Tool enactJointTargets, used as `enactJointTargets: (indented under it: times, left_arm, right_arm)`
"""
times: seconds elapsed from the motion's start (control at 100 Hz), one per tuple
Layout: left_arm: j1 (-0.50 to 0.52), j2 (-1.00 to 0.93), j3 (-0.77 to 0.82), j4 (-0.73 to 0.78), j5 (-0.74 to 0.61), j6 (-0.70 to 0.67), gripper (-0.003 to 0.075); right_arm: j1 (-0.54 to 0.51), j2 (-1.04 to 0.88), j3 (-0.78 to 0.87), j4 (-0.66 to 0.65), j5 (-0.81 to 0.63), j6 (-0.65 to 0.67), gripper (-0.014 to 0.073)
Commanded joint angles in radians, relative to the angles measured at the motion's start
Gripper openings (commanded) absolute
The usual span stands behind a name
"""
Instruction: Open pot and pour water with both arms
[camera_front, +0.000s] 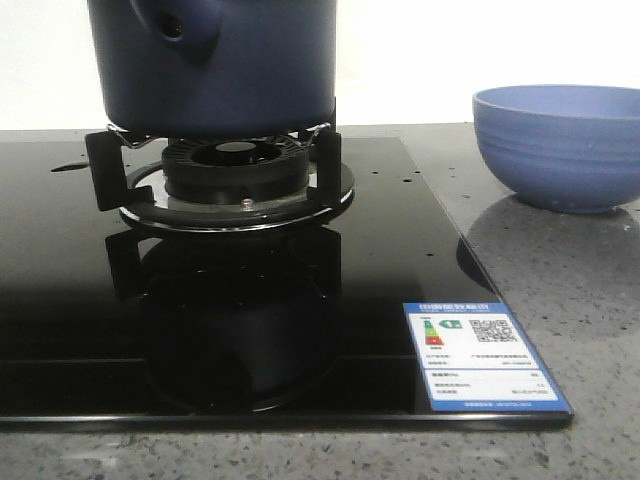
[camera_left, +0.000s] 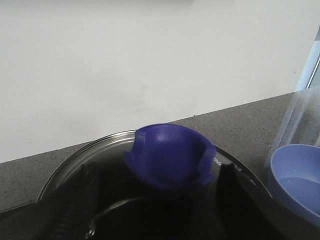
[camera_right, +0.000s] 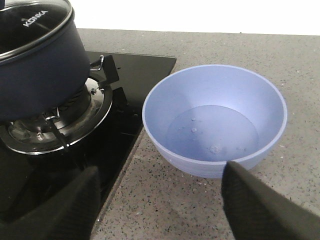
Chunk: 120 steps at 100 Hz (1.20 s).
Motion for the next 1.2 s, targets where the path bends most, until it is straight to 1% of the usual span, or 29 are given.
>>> enactJointTargets:
  times: [0.0,0.11,0.35,0.75,0.92,1.03,1.19]
  left_arm:
    - [-0.007,0.016,-0.070,0.006,-0.043,0.000,0.0463]
    - [-0.007,0.053,-0.102,0.008,-0.030,0.000,0.0463]
    - [-0.007,0.096,-0.112,0.010,-0.032,0.000,0.0463]
    - [-0.007,0.141,-0.116,0.031,-0.102,0.000,0.0463]
    - [-0.007,0.141,-0.116,0.034,-0.110,0.000,0.0462]
    - [-0.007,0.141,-0.116,0.037,-0.121,0.000,0.0448]
    - [-0.007,0.141,-0.116,0.039,-0.131,0.000,0.0401]
  right_arm:
    - [0.001,0.008,-0.038,0.000,-0.055,-0.010,0.0458]
    - [0.001,0.008,-0.038,0.000,-0.054,-0.010,0.0458]
    - [0.001,0.008,-0.038,0.000,-0.052,-0.010,0.0458]
    - [0.001,0.008,-0.038,0.000,-0.051,-0.010,0.0458]
    - [0.001,0.008,-0.038,0.000,-0.049,-0.010,0.0458]
    - [0.001,0.008,-0.038,0.000,-0.049,-0.010,0.0458]
    - [0.001,0.008,-0.038,0.000,-0.046,-0.010,0.0458]
